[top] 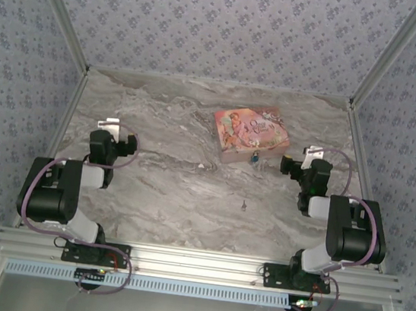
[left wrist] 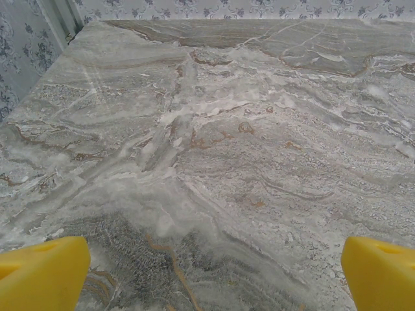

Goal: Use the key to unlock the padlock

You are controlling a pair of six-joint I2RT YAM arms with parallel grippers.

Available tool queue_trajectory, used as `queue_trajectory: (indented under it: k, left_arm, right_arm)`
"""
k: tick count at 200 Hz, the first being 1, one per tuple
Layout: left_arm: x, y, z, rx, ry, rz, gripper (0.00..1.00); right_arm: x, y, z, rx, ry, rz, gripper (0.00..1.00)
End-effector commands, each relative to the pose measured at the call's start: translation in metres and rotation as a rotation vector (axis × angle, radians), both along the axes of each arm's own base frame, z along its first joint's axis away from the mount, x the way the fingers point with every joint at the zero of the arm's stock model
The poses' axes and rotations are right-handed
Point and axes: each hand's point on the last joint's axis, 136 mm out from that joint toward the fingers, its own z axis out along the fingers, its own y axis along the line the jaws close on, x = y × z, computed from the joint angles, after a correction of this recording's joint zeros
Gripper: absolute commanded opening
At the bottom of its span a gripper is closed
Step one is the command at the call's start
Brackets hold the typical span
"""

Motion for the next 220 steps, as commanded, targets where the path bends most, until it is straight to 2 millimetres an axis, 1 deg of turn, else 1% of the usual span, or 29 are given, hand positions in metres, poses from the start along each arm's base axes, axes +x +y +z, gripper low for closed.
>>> queue_trajectory:
  k: [1,16,33,52,63,70,86,94,106,116,135,156,170,191,202,211,213,220]
  left_arm:
    - [0.002,-0.002,0.001,-0.015,-0.005,-0.007,0.99]
    - [0.002,-0.005,0.002,-0.016,-0.007,-0.022,1.00]
    - [-0.004,-0.005,0.017,-0.014,-0.030,-0.023,0.99]
    - [-0.013,-0.003,0.045,-0.011,-0.057,-0.012,0.99]
    - [-0.018,-0.004,0.066,-0.032,-0.095,-0.009,0.99]
    - [-0.020,-0.005,0.080,-0.055,-0.119,-0.007,0.99]
    - [-0.026,-0.011,0.104,-0.135,-0.134,-0.006,0.99]
    - [-0.030,-0.015,0.114,-0.191,-0.131,-0.001,0.99]
    - [-0.035,-0.023,0.122,-0.278,-0.102,-0.003,0.99]
    - [-0.040,-0.029,0.124,-0.344,-0.069,-0.002,1.00]
    - [-0.052,-0.052,0.123,-0.442,-0.012,-0.049,0.99]
    - [-0.066,-0.087,0.116,-0.520,0.037,-0.137,0.99]
    - [-0.075,-0.110,0.111,-0.562,0.053,-0.186,0.99]
    - [-0.083,-0.139,0.101,-0.606,0.062,-0.233,0.99]
    - [-0.084,-0.151,0.097,-0.620,0.065,-0.245,0.99]
    - [-0.084,-0.160,0.095,-0.621,0.071,-0.267,0.99]
    - [-0.083,-0.162,0.094,-0.622,0.072,-0.269,0.99]
    - [-0.082,-0.168,0.092,-0.618,0.082,-0.278,1.00]
  right_arm:
    - [0.004,-0.003,0.003,-0.004,-0.006,-0.003,1.00]
    - [0.003,-0.004,0.004,-0.002,-0.007,-0.012,1.00]
    - [0.002,-0.011,0.015,0.011,-0.004,-0.046,1.00]
    - [-0.004,-0.021,0.036,0.027,-0.001,-0.099,1.00]
    - [-0.008,-0.026,0.049,0.039,0.004,-0.130,1.00]
    - [-0.010,-0.025,0.055,0.050,0.014,-0.138,1.00]
    - [-0.018,-0.023,0.068,0.088,0.058,-0.156,1.00]
    - [-0.024,-0.020,0.070,0.115,0.095,-0.166,1.00]
    - [-0.033,-0.014,0.075,0.164,0.150,-0.181,1.00]
    - [-0.042,-0.005,0.076,0.205,0.199,-0.171,1.00]
    - [-0.062,0.019,0.076,0.263,0.280,-0.133,0.99]
    - [-0.087,0.049,0.069,0.299,0.382,-0.086,0.95]
    - [-0.105,0.069,0.058,0.310,0.461,-0.053,0.93]
    - [-0.129,0.099,0.038,0.317,0.583,0.013,0.88]
    - [-0.139,0.112,0.028,0.309,0.647,0.038,0.85]
    - [-0.143,0.124,0.022,0.291,0.680,0.069,0.84]
    - [-0.147,0.125,0.018,0.280,0.705,0.072,0.84]
    - [-0.152,0.132,0.013,0.255,0.741,0.087,0.82]
